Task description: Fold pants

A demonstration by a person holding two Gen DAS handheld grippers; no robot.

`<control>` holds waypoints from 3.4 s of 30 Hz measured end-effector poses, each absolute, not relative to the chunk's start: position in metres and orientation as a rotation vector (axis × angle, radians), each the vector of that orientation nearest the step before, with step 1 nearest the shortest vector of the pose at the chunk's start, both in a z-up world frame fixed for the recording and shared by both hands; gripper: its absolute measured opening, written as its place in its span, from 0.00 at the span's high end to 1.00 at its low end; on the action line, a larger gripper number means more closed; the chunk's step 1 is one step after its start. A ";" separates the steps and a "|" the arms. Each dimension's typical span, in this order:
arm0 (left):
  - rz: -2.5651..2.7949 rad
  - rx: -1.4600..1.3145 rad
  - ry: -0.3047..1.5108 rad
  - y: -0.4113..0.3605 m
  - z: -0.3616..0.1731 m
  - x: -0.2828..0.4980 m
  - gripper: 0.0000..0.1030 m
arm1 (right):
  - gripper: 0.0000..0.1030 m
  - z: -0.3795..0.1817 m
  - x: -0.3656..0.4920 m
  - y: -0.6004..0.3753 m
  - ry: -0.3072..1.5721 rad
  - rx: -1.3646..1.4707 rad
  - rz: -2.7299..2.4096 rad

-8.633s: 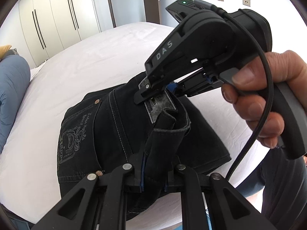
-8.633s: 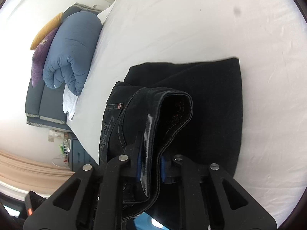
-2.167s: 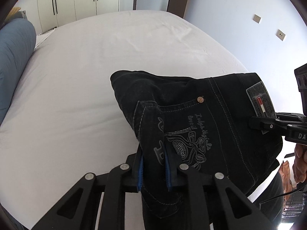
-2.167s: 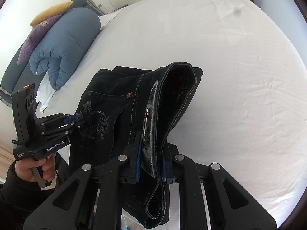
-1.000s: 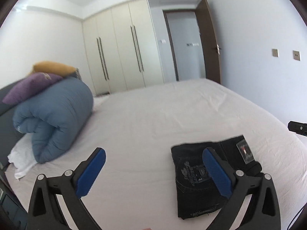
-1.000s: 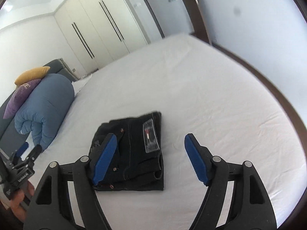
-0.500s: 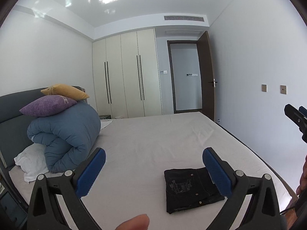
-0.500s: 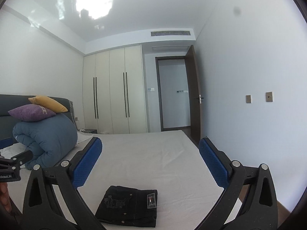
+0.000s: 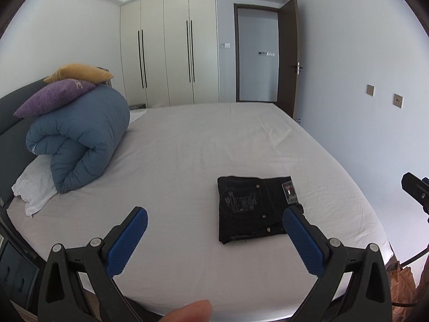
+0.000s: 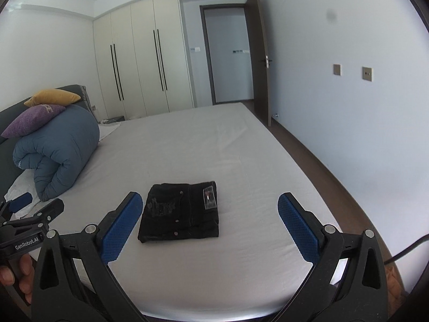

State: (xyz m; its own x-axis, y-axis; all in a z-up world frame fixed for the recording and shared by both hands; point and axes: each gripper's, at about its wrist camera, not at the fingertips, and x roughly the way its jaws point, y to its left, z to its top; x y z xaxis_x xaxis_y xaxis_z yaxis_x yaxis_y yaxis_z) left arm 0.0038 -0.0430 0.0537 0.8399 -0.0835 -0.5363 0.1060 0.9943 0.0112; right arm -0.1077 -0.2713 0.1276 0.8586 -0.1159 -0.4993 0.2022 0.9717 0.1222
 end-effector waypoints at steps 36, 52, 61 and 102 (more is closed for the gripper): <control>-0.068 0.058 0.827 -0.055 -0.025 0.064 0.00 | 0.00 0.032 0.018 -0.266 0.765 0.206 -0.119; -0.080 0.031 0.849 -0.055 -0.032 0.068 0.00 | 0.00 0.021 0.023 -0.255 0.794 0.193 -0.125; -0.082 0.027 0.851 -0.053 -0.033 0.068 0.00 | 0.00 0.017 0.023 -0.248 0.803 0.184 -0.121; -0.085 0.018 0.855 -0.059 -0.036 0.063 0.00 | 0.00 0.008 0.018 -0.243 0.822 0.190 -0.115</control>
State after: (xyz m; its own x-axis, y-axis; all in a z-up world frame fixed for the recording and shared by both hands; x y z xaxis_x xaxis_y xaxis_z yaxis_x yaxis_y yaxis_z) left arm 0.0630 -0.0589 -0.0358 0.6528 -0.0678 -0.7545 0.0825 0.9964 -0.0181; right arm 0.0180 -0.2426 0.0085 0.6757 -0.0277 -0.7366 0.1747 0.9769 0.1235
